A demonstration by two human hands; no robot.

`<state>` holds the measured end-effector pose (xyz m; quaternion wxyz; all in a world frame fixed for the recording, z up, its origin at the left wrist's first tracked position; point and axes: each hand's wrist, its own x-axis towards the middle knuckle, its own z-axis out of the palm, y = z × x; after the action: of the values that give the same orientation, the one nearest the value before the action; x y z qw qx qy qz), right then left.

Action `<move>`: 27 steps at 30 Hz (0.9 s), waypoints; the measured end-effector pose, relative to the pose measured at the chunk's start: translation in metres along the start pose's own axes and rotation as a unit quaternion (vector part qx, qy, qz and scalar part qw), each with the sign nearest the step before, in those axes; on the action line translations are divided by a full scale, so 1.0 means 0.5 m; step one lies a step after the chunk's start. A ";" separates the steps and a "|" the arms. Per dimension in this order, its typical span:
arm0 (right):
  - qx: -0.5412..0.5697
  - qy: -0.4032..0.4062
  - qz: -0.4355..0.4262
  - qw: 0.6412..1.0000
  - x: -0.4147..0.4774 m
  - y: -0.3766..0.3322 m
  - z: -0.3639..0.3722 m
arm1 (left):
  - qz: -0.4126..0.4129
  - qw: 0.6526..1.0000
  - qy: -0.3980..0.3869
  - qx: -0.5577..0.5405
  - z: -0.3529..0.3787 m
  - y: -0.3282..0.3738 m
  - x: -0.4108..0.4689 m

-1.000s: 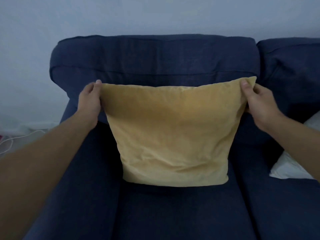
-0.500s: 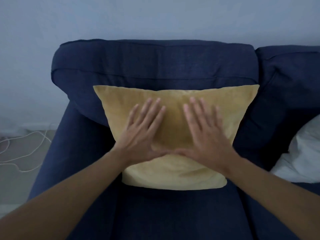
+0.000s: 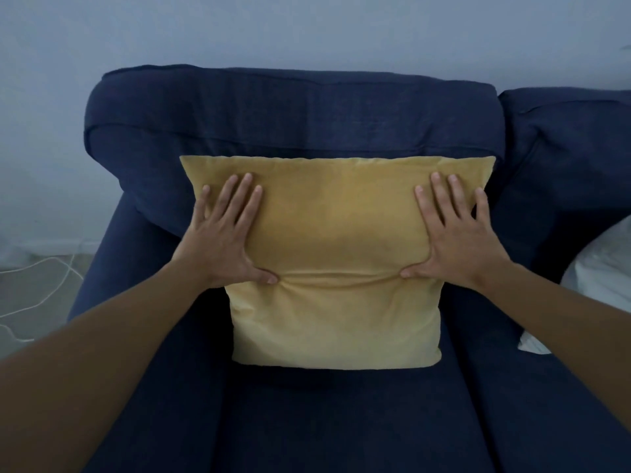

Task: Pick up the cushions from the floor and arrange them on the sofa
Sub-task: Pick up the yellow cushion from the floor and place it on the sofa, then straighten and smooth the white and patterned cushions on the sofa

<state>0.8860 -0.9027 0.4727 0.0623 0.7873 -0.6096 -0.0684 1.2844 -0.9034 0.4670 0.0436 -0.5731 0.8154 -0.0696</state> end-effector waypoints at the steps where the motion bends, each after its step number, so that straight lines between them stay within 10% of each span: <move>1: -0.001 -0.003 0.005 1.000 -0.004 0.011 -0.002 | -0.006 1.000 -0.004 -0.002 -0.002 -0.010 -0.004; 14: 0.046 -0.023 0.115 0.992 -0.193 0.187 -0.001 | -0.022 0.999 -0.020 0.013 -0.078 0.048 -0.064; 27: 0.055 -0.025 0.095 0.994 -0.568 0.528 0.011 | 0.079 0.992 0.074 -0.058 -0.183 0.730 -0.041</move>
<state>0.5633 -0.6935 0.5241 0.0099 0.7258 -0.6861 -0.0479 0.9389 -0.7566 0.4975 -0.0449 -0.5018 0.8617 -0.0608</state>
